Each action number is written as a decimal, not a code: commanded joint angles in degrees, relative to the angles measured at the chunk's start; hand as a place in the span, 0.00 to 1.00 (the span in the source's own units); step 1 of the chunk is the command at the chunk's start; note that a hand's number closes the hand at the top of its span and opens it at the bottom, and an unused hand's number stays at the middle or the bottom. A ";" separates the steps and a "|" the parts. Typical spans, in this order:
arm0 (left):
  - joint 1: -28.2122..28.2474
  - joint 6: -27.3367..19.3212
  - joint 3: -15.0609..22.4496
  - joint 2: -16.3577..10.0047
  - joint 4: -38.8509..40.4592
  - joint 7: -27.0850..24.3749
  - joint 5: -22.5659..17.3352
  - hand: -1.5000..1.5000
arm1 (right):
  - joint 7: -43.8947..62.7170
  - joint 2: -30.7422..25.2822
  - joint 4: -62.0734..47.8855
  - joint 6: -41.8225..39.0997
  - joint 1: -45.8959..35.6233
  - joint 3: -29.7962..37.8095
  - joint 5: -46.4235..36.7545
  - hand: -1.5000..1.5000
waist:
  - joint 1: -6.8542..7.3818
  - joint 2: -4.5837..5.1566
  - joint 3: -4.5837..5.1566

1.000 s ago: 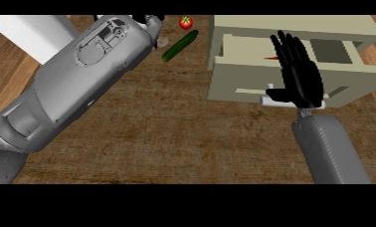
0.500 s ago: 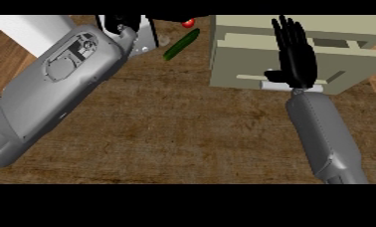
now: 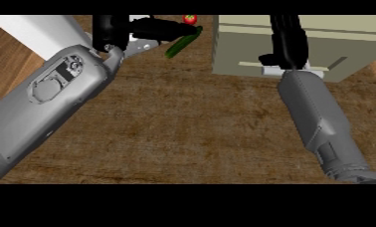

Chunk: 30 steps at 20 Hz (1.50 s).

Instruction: Pick up the can, place it into the drawer and close the drawer

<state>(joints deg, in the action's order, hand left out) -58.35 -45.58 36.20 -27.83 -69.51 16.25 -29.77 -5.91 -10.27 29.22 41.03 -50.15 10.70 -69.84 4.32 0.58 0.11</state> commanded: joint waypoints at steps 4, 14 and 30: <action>6.68 1.67 -0.87 -2.76 -5.71 -1.80 0.72 0.00 | 1.79 -0.70 -9.95 1.80 -8.58 1.76 -0.88 0.00 | 1.47 0.88 -0.20; 10.94 2.29 -1.70 -4.42 -9.65 -2.93 2.44 0.00 | -0.54 -2.56 -14.84 1.11 -14.31 4.62 1.15 0.00 | 1.85 1.18 -0.24; 15.99 1.46 -2.00 -3.52 -10.82 -3.46 3.77 0.00 | -19.21 3.78 -10.88 -6.98 -17.78 21.23 22.32 0.00 | -0.16 0.60 -0.37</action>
<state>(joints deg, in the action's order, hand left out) -43.99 -43.33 33.69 -31.86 -80.28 13.06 -26.80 -23.21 -10.45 16.09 35.49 -63.74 26.19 -55.27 3.46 1.65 -0.34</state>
